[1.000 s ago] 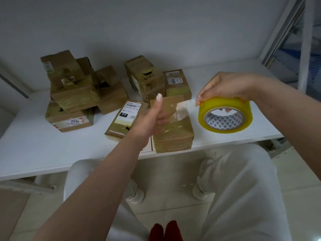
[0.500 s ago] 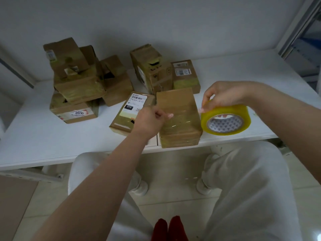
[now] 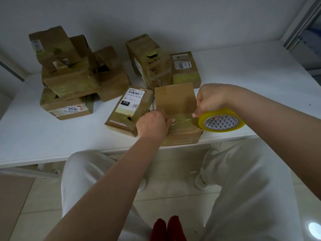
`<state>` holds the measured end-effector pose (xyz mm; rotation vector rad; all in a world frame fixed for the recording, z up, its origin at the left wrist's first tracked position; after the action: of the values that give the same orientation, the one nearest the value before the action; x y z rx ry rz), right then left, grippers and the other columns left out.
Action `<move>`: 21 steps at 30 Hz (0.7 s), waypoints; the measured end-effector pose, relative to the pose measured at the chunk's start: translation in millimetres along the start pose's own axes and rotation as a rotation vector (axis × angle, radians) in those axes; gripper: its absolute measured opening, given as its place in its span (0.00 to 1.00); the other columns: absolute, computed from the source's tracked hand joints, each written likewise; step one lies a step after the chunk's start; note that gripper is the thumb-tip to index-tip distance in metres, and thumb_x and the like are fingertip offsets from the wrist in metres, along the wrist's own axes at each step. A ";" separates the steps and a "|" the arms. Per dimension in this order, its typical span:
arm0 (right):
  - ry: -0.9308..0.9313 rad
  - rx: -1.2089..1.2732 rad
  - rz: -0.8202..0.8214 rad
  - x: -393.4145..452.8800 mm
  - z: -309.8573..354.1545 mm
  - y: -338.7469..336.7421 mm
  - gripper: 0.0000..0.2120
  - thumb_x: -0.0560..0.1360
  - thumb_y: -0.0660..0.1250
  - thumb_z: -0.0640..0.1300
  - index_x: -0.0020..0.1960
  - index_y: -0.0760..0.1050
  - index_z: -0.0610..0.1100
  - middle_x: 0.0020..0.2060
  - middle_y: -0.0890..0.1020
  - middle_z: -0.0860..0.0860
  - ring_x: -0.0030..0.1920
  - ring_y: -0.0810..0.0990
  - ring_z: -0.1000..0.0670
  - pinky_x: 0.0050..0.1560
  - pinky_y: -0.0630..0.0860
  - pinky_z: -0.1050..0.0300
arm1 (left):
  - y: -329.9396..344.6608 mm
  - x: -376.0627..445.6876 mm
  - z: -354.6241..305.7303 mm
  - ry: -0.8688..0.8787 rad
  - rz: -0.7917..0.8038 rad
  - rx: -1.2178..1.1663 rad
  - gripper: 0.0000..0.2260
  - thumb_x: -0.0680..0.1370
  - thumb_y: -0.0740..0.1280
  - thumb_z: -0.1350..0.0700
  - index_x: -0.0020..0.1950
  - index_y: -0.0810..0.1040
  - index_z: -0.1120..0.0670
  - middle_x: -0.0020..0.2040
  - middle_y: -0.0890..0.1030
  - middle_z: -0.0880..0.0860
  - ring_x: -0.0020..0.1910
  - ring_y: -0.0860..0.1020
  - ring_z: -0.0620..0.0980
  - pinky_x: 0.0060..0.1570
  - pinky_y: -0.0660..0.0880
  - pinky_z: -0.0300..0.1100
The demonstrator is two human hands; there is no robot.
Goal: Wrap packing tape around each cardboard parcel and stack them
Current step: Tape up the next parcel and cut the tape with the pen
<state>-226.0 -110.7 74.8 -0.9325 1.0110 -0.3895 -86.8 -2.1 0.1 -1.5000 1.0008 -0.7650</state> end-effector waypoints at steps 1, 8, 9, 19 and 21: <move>0.002 0.004 0.006 0.9 0.3 -0.2 0.20 0.71 0.73 0.56 0.51 0.81 0.39 0.48 0.82 0.44 0.45 0.80 0.46 0.47 0.76 0.51 | 0.0 1.3 0.6 -0.008 0.003 0.027 0.17 0.78 0.63 0.39 0.54 0.77 0.51 0.48 0.81 0.51 0.48 0.80 0.52 0.38 0.71 0.42; 0.007 0.020 0.026 2.9 -1.8 0.9 0.19 0.72 0.73 0.55 0.51 0.81 0.39 0.48 0.82 0.44 0.47 0.80 0.45 0.42 0.74 0.55 | -4.7 5.0 2.6 -0.061 -0.068 0.122 0.33 0.72 0.67 0.34 0.66 0.66 0.57 0.62 0.73 0.56 0.63 0.72 0.56 0.61 0.71 0.48; 0.008 0.023 0.027 3.2 -2.4 0.9 0.19 0.72 0.73 0.55 0.51 0.81 0.39 0.48 0.82 0.44 0.47 0.80 0.45 0.42 0.74 0.56 | -5.2 2.6 1.0 0.003 -0.120 0.108 0.33 0.74 0.66 0.36 0.69 0.64 0.57 0.66 0.70 0.57 0.67 0.68 0.57 0.66 0.67 0.50; 0.035 -0.113 0.041 6.6 4.9 6.1 0.19 0.75 0.67 0.58 0.55 0.79 0.43 0.49 0.80 0.47 0.51 0.79 0.46 0.55 0.76 0.49 | 42.8 -22.0 -19.2 0.492 0.224 0.146 0.47 0.73 0.50 0.25 0.78 0.34 0.52 0.79 0.34 0.53 0.77 0.32 0.55 0.72 0.35 0.60; 0.048 -0.201 0.045 7.8 11.2 6.7 0.19 0.76 0.64 0.59 0.57 0.78 0.45 0.49 0.79 0.49 0.52 0.78 0.46 0.56 0.75 0.48 | 41.5 -20.5 -19.7 0.490 0.237 0.164 0.48 0.72 0.51 0.24 0.78 0.34 0.52 0.78 0.33 0.53 0.76 0.31 0.55 0.72 0.34 0.60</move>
<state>-213.4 -106.6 67.4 -1.0826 1.1274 -0.2770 -120.4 7.0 -36.2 -1.0476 1.4136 -1.0400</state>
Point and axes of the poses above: each hand's wrist, its own x-axis towards the middle knuckle, its own y-axis out of the palm, z = x × y, the point moved 1 cm from there along x, towards the middle knuckle
